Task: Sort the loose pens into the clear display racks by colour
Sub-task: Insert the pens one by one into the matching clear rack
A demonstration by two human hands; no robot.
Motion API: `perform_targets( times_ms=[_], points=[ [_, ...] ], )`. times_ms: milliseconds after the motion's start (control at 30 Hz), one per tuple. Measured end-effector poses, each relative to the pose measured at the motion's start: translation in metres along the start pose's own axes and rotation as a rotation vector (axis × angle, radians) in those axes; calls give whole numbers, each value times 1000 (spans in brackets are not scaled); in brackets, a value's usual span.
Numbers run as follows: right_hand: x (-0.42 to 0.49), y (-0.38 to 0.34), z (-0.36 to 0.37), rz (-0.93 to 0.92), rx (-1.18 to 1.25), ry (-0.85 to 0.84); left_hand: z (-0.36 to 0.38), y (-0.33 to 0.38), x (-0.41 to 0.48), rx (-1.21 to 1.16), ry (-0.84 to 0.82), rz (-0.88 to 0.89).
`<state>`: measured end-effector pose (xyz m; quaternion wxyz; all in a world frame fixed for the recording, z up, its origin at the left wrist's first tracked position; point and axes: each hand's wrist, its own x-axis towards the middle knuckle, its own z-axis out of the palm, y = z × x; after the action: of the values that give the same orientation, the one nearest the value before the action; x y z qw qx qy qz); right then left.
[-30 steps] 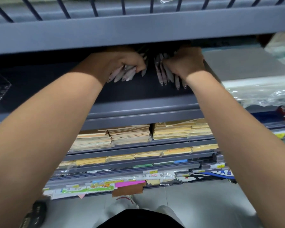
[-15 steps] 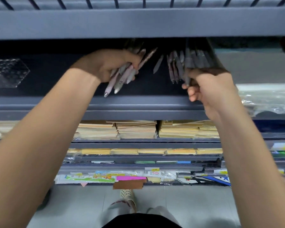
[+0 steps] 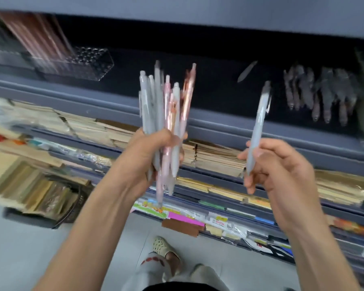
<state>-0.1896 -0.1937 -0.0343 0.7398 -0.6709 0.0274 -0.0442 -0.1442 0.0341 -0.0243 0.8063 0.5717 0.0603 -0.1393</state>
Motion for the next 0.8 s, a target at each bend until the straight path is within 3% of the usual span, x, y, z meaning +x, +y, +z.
perform_targets(
  times_ms=[167, 333, 533, 800],
  points=[
    [3, 11, 54, 48, -30, -159, -50, -10, -33, -362, -42, 65],
    [9, 19, 120, 76, -50, -322, -106, -3, -57, -504, 52, 144],
    [16, 28, 207, 89, -62, -449, -186, 18, -76, -586, 111, 232],
    [31, 33, 332, 108, -7, -511, -292, 60, -81, -465, 224, 256]
  ],
)
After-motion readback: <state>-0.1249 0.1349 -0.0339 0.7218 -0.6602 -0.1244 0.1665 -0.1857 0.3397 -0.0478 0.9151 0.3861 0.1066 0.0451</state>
